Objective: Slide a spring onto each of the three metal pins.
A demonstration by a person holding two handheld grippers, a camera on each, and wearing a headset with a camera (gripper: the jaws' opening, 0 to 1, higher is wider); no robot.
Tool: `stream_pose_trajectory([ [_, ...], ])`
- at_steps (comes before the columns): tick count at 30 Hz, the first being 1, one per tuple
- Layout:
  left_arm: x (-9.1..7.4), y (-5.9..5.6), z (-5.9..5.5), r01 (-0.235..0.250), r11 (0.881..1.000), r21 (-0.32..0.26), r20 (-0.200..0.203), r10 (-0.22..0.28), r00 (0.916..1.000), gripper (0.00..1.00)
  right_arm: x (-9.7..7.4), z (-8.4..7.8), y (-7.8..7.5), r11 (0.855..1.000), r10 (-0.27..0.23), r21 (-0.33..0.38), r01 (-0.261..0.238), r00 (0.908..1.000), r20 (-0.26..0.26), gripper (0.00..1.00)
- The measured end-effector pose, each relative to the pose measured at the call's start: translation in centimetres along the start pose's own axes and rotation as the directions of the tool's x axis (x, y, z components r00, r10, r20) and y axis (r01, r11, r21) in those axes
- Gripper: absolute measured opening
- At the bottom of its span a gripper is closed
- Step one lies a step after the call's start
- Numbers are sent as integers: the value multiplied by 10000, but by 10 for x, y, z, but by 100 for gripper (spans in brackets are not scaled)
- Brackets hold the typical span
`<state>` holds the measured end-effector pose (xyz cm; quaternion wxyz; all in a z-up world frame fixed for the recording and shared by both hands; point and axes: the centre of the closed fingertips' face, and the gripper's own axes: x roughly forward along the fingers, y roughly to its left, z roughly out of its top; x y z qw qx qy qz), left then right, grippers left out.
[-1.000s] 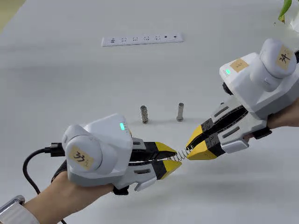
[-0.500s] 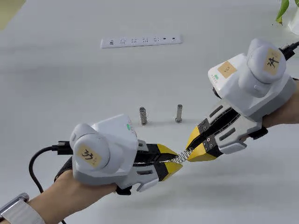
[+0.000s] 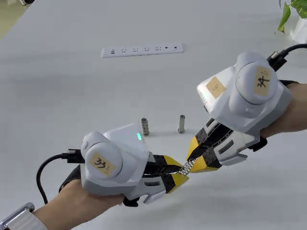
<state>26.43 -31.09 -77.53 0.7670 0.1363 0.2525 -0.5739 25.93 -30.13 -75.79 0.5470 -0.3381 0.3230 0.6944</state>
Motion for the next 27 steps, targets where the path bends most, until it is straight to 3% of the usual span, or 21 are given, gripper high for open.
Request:
stream_pose_trajectory([
  [15, -2, -2, -1, -97, 9999, -124, 203, 99, 9997, 6, 0, 1, 2, 9990, 59, -445, -76, 9992, -399, 8],
  [19, -3, -5, 0, -25, 9999, -144, 346, 30, 9994, 6, -3, 2, 0, 9988, -55, -481, 40, 9995, -308, 20],
  [27, -2, -6, 4, -38, 9998, -203, 501, 48, 9987, 6, -4, 3, 6, 9980, 233, -583, -254, 9991, -364, 13],
])
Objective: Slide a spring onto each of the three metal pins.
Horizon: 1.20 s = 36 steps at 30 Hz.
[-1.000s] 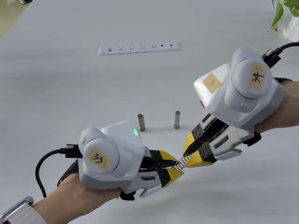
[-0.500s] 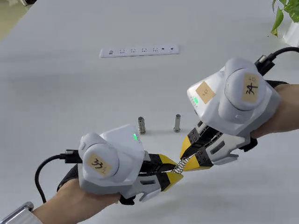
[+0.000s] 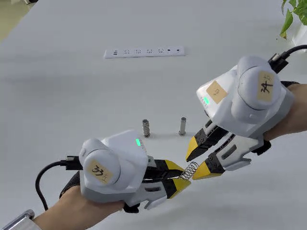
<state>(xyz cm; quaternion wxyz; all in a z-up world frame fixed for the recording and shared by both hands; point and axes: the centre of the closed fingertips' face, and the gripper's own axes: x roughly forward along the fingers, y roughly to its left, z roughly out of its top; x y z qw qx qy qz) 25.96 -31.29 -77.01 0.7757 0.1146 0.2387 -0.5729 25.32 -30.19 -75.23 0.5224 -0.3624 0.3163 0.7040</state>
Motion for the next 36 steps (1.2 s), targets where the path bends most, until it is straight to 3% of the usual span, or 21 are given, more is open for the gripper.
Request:
stream_pose_trajectory([
  [20, 0, -1, 11, -32, 9999, 128, 377, 27, 9993, 6, 3, 1, 2, 9998, 210, -27, -210, 9997, -106, 8],
  [36, 0, -3, 18, -224, 9991, 365, 906, 190, 9957, 7, -3, 0, 1, 9993, 336, -137, -340, 9990, -282, 7],
])
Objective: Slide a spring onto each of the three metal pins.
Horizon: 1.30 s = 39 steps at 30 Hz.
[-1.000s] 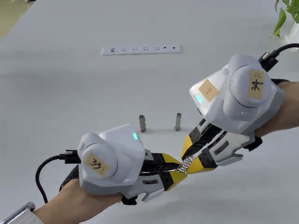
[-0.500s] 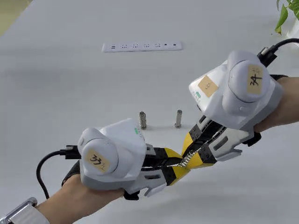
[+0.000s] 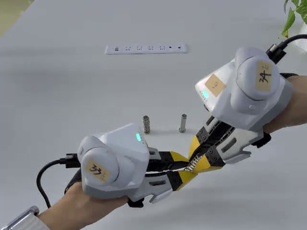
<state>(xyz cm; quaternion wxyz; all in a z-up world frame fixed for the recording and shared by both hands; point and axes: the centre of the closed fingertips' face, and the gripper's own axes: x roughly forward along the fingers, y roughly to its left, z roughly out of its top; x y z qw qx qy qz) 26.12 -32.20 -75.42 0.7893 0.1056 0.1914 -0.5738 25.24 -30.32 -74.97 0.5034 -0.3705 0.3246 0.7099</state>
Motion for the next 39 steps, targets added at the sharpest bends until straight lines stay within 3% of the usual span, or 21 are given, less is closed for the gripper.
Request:
stream_pose_trajectory([
  [10, -2, 6, -3, -342, 9993, 161, -56, 343, 9994, 8, 2, 0, -5, 9999, -164, -10, 164, 9998, -104, 7],
  [19, -12, 20, -16, -1032, 9942, -300, -288, 1024, 9943, 23, 2, -3, -6, 9999, -137, -65, 135, 9997, -212, 7],
  [27, -30, 36, -36, -2089, 9750, -764, -625, 2044, 9769, 43, 2, -14, -8, 9999, -115, -61, 112, 9985, -531, 7],
  [36, -44, 45, -55, -2738, 9496, -1523, -920, 2622, 9606, 63, 2, -18, -9, 10000, -70, -19, 69, 9978, -652, 7],
  [39, -48, 49, -56, -3009, 9383, -1707, -830, 2906, 9532, 66, 2, -21, -12, 10000, -60, 56, 64, 9977, -678, 7],
])
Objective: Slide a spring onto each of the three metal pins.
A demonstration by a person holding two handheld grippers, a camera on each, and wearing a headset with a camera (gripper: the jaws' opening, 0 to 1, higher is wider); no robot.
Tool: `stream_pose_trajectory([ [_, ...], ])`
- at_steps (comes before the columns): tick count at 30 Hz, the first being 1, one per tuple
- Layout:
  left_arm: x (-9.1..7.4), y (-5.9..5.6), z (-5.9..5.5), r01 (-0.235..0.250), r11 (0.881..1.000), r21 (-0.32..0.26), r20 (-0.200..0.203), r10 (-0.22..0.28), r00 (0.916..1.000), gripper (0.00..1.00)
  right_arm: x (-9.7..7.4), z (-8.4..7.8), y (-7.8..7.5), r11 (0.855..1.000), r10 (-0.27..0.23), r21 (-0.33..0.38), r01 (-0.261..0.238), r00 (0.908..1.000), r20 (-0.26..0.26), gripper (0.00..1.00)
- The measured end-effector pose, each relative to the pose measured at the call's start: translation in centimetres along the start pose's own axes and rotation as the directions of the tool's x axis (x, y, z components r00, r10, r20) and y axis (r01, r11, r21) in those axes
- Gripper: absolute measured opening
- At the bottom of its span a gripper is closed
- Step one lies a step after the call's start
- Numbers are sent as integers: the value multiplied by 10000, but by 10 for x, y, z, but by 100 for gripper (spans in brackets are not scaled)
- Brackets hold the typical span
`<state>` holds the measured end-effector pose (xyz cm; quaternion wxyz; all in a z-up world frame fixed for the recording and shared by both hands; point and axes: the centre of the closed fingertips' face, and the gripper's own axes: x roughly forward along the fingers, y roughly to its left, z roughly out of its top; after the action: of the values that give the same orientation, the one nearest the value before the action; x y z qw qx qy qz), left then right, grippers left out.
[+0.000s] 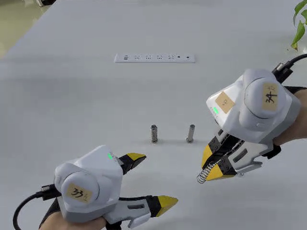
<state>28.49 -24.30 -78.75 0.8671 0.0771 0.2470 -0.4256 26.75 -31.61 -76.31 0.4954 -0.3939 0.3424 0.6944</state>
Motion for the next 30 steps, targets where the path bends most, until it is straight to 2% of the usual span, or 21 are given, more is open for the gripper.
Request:
stream_pose_trajectory([
  [5, -3, 10, 0, -548, 9982, -232, 197, 553, 9983, 74, 1, -7, -6, 10000, 6, 87, -4, 9997, -228, 7],
  [9, -5, 14, 0, -817, 9954, -505, 288, 832, 9961, 80, 1, -20, -13, 9999, -126, 71, 132, 9969, -779, 7],
  [11, -6, 17, -1, -1020, 9925, -675, 302, 1042, 9941, 85, 0, -22, -17, 9995, -61, 297, 81, 9978, -666, 7],
  [12, -6, 17, -1, -1057, 9921, -672, 334, 1081, 9936, 90, 0, -22, -18, 9994, -58, 336, 81, 9977, -679, 7],
  [16, -7, 21, 0, -1279, 9896, -660, 371, 1305, 9907, 99, -5, -24, -27, 9993, -151, 324, 179, 9963, -851, 7],
  [19, -7, 23, -2, -1294, 9879, -857, 301, 1324, 9907, 99, -8, -24, -35, 9991, -183, 351, 218, 9950, -985, 7],
  [21, -7, 21, -2, -1277, 9891, -736, 354, 1306, 9908, 99, -11, -27, -48, 9991, -267, 285, 302, 9930, -1149, 7],
  [24, -7, 22, -1, -1296, 9884, -786, 339, 1326, 9906, 99, -15, -28, -59, 9991, -361, 195, 389, 9913, -1267, 7],
  [30, -8, 24, -1, -1370, 9863, -920, 417, 1412, 9891, 99, -23, -24, -76, 9985, -543, -5, 549, 9866, -1539, 7],
])
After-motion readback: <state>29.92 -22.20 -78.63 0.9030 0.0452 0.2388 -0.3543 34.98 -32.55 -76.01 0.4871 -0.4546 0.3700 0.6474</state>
